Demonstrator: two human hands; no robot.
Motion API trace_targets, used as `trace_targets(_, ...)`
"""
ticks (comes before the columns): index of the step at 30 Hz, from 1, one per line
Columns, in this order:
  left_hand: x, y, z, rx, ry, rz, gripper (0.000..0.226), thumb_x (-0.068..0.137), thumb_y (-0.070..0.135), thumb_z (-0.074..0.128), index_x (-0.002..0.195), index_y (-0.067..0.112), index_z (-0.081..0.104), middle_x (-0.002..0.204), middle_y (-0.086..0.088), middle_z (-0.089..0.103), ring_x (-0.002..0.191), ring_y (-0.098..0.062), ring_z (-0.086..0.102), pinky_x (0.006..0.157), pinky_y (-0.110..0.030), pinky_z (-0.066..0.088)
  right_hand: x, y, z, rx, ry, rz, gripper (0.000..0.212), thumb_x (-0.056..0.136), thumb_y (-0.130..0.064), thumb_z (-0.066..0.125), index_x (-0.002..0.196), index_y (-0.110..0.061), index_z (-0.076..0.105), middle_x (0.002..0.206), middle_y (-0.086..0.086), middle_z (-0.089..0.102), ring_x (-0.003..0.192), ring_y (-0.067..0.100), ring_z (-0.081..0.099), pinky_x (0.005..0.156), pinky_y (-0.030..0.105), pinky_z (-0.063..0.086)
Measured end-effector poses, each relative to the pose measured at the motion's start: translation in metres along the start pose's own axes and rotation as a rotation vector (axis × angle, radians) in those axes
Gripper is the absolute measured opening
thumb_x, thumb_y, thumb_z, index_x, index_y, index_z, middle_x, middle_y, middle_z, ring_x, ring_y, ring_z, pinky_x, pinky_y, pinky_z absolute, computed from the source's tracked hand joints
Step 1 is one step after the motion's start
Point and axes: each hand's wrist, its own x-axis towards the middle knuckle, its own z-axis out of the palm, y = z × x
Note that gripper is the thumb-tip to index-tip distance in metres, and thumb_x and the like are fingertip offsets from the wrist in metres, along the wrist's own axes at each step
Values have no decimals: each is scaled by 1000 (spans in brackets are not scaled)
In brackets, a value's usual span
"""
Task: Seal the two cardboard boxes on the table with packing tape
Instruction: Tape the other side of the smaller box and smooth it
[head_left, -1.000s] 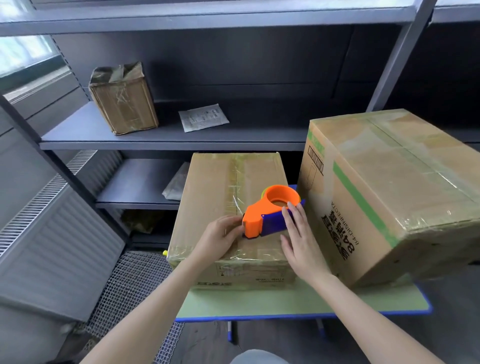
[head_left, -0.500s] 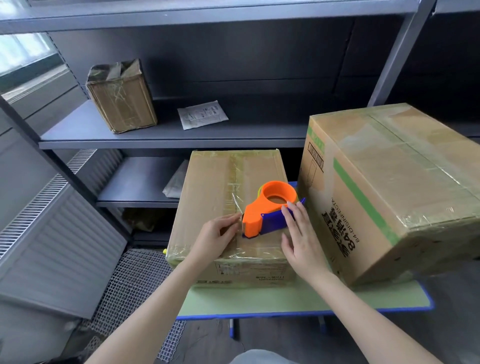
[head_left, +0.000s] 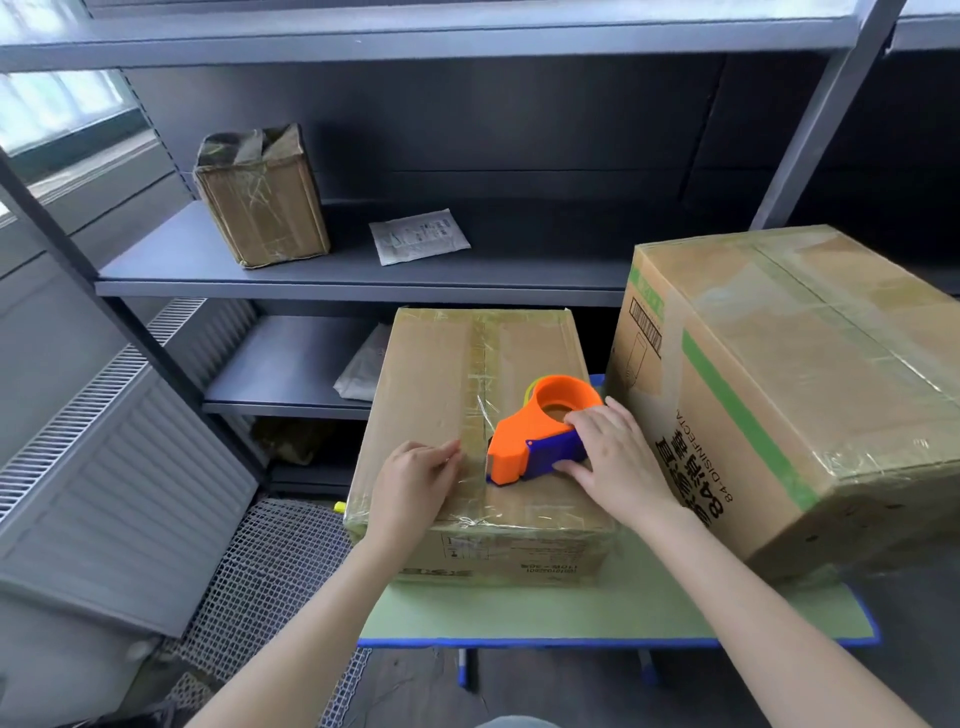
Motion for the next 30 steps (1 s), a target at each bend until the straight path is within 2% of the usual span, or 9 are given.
trace_targets(2,-5,-6,-7,73,-38,122,24,84,26,69,104,14,73,88,-2,72,95,-19,61,78,-25,45,2,0,0,-10,-14,-16,47,70,-27,80,106,-5,63,100,8,65,102,28,59,111,44,26)
trace_targets(6,-18,-17,-10,235,-252,367,61,74,52,70,119,11,66,127,-3,61,120,-21,54,99,-39,44,4,-5,5,-24,7,51,41,71,-30,79,100,-6,63,92,6,64,94,28,59,107,47,31)
trace_targets(10,-20,-19,-5,357,-193,514,60,80,56,51,105,6,72,114,-7,68,108,-24,63,90,-42,52,6,-11,13,-38,16,148,35,75,-34,74,96,-11,61,93,5,64,95,28,56,105,46,29)
trace_targets(14,-21,-16,-8,397,-233,530,60,82,56,47,105,7,72,114,-6,68,107,-23,64,90,-39,52,6,-11,13,-53,-4,152,36,79,-37,70,102,-10,59,100,5,64,99,26,54,102,42,31)
trace_targets(19,-24,-14,-11,412,-283,470,69,72,59,68,115,6,67,123,-8,63,115,-25,59,95,-48,47,5,-13,10,-54,-72,147,45,88,-35,60,125,-11,51,121,3,58,116,23,46,110,42,25)
trace_targets(25,-28,-15,-14,524,-271,543,76,66,61,71,118,5,65,124,-8,62,115,-24,59,90,-44,51,-6,-17,5,11,-67,136,54,92,-24,56,141,-13,37,146,3,37,138,19,26,117,42,7)
trace_targets(27,-29,-15,-13,521,-296,523,77,72,60,67,124,4,60,130,-9,57,121,-25,54,99,-46,45,-11,-17,2,-30,-61,152,52,90,-28,58,137,-13,42,143,3,42,138,19,27,115,48,2)
trace_targets(29,-31,-17,-13,453,-304,458,81,82,64,51,138,6,44,146,-6,38,136,-20,36,116,-40,19,-12,-16,-2,-123,-55,159,45,86,-35,63,125,-15,52,123,0,57,124,19,45,113,51,-1)
trace_targets(30,-32,-18,-12,406,-282,422,81,85,65,44,143,9,36,151,-2,26,141,-16,26,118,-32,5,-11,-16,-5,-173,-63,153,40,85,-39,63,117,-16,55,111,-2,62,114,18,52,114,50,-1)
